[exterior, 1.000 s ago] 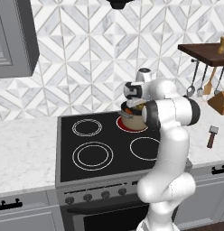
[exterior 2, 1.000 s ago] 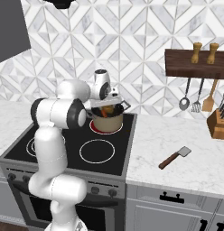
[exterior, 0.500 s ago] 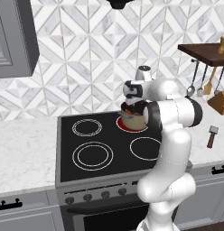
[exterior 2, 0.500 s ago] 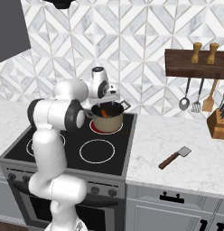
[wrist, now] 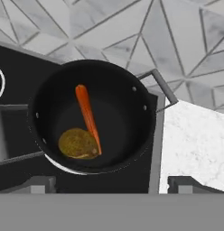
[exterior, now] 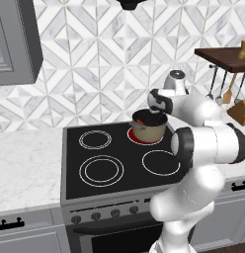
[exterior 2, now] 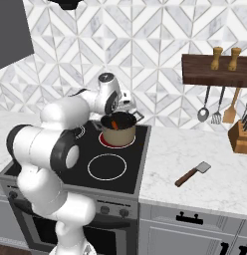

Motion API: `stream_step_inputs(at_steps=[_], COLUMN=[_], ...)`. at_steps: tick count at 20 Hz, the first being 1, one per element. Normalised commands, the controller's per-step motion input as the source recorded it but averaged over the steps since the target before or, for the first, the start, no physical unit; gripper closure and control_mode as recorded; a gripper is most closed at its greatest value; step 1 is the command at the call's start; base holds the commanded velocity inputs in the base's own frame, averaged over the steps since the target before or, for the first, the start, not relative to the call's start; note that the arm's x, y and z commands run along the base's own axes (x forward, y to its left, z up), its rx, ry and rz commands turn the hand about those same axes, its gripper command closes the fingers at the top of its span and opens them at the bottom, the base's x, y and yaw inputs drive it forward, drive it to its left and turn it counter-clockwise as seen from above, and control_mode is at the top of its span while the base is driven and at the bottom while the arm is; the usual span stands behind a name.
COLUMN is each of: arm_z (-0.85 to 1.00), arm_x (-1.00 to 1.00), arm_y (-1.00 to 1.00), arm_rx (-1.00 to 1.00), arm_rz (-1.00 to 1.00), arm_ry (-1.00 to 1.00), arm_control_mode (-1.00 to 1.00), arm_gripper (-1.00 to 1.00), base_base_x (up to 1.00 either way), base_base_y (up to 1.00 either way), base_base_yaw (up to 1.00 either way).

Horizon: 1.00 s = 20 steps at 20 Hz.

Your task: Put the avocado and carrot in the pot. Retrieve the spatula and lightly stir the vegetables in the pot.

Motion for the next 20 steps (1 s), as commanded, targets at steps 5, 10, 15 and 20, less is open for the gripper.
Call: stream_step_inputs(at_steps=[5, 10, 15, 20], arm_z=[-0.06, 0.0, 0.0, -0.11], arm_x=[-1.0, -0.96, -0.59, -0.26], arm_y=[-0.43, -0.77, -0.98, -1.0], arm_rx=[0.0, 0.06, 0.08, 0.12], arm_rz=[-0.17, -0.36, -0.46, -0.46], arm_ry=[-0.01, -0.01, 0.05, 0.21], arm_control_mode=[-1.0, -1.0, -1.0, -1.0], arm_gripper=[-1.0, -1.0, -1.0, -1.0], base_base_x=[0.0, 0.0, 0.0, 0.0], base_base_y=[0.0, 0.0, 0.0, 0.0], base_base_yaw=[0.0, 0.0, 0.0, 0.0])
